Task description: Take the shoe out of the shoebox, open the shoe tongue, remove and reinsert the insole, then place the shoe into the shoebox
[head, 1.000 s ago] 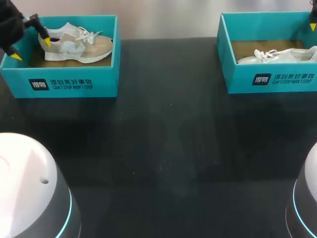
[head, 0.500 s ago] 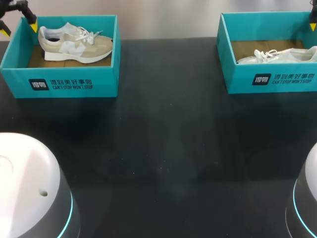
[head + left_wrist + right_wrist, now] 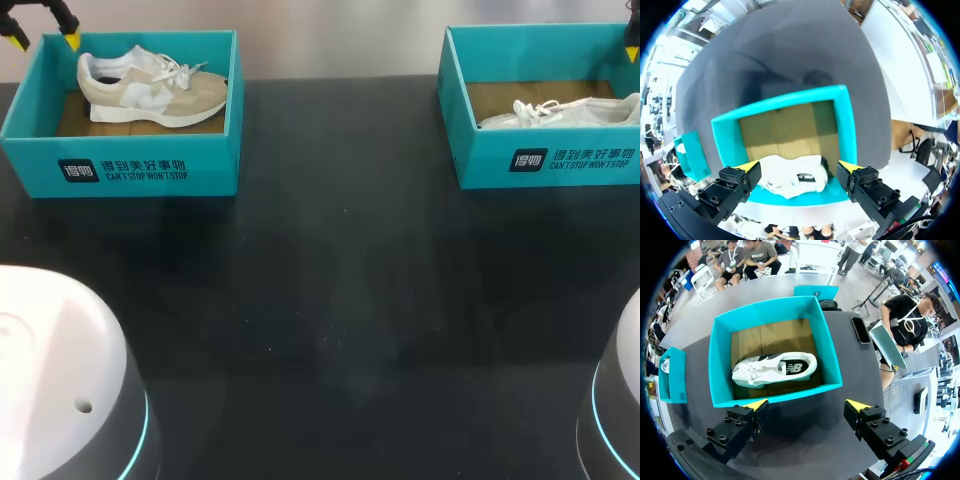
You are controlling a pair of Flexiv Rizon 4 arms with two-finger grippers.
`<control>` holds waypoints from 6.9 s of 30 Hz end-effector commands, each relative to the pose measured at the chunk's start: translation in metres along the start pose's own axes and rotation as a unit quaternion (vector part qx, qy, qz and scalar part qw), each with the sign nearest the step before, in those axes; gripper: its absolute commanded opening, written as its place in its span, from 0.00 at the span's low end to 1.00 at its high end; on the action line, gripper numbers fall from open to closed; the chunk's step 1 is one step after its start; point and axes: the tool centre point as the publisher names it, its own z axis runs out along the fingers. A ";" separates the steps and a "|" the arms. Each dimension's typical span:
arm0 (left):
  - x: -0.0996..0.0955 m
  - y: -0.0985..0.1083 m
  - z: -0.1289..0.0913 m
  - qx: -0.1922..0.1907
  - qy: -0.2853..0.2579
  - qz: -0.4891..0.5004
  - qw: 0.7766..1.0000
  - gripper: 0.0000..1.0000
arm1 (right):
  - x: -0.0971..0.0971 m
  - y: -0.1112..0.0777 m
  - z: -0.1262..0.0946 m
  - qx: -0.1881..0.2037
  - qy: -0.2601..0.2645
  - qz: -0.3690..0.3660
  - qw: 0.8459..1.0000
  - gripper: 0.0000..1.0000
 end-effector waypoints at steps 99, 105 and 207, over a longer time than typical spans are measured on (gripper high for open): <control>0.081 0.101 0.205 0.053 0.088 -0.161 0.982 0.27 | 0.000 -0.001 0.000 -0.001 -0.001 0.001 1.000 1.00; 0.080 0.105 0.200 0.047 0.084 -0.159 0.983 0.46 | 0.000 -0.001 0.000 -0.001 -0.001 0.001 1.000 1.00; -0.086 -0.195 -0.051 -0.042 0.123 -0.162 0.978 0.00 | 0.000 -0.001 0.000 -0.001 -0.001 0.001 1.000 1.00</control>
